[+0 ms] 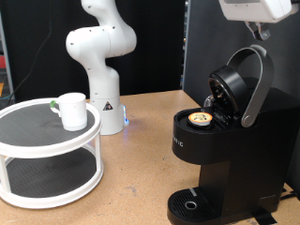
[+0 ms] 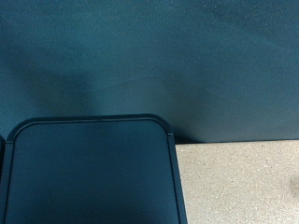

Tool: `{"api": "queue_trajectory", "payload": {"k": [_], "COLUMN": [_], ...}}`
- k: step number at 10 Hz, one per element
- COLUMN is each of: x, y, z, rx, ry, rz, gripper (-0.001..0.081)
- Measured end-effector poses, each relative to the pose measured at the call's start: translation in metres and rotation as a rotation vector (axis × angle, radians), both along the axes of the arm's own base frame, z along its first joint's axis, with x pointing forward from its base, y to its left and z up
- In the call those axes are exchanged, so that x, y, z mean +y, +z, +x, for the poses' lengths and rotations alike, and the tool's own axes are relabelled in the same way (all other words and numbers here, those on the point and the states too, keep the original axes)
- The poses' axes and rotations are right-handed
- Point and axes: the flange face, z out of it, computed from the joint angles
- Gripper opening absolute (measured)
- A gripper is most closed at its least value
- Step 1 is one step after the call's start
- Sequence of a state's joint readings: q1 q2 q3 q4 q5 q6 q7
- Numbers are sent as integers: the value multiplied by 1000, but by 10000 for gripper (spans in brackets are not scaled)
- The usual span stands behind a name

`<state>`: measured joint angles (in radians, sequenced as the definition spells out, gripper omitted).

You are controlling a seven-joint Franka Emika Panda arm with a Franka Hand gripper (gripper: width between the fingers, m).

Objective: Make a cup of coffee with the keurig machine

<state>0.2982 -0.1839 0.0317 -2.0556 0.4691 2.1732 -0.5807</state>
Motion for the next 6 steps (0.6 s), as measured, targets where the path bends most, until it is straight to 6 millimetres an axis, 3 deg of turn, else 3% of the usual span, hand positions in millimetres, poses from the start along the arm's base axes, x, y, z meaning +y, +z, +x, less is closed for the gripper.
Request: {"api": "queue_trajectory", "payload": {"k": [1, 2, 6], "x": [3, 4, 8], "y": [-3, -5, -10], "z": [0, 1, 4], "rx": [3, 6, 6], "ry": [4, 6, 4], "rz": [-10, -19, -31], "gripper": [74, 17, 2]}}
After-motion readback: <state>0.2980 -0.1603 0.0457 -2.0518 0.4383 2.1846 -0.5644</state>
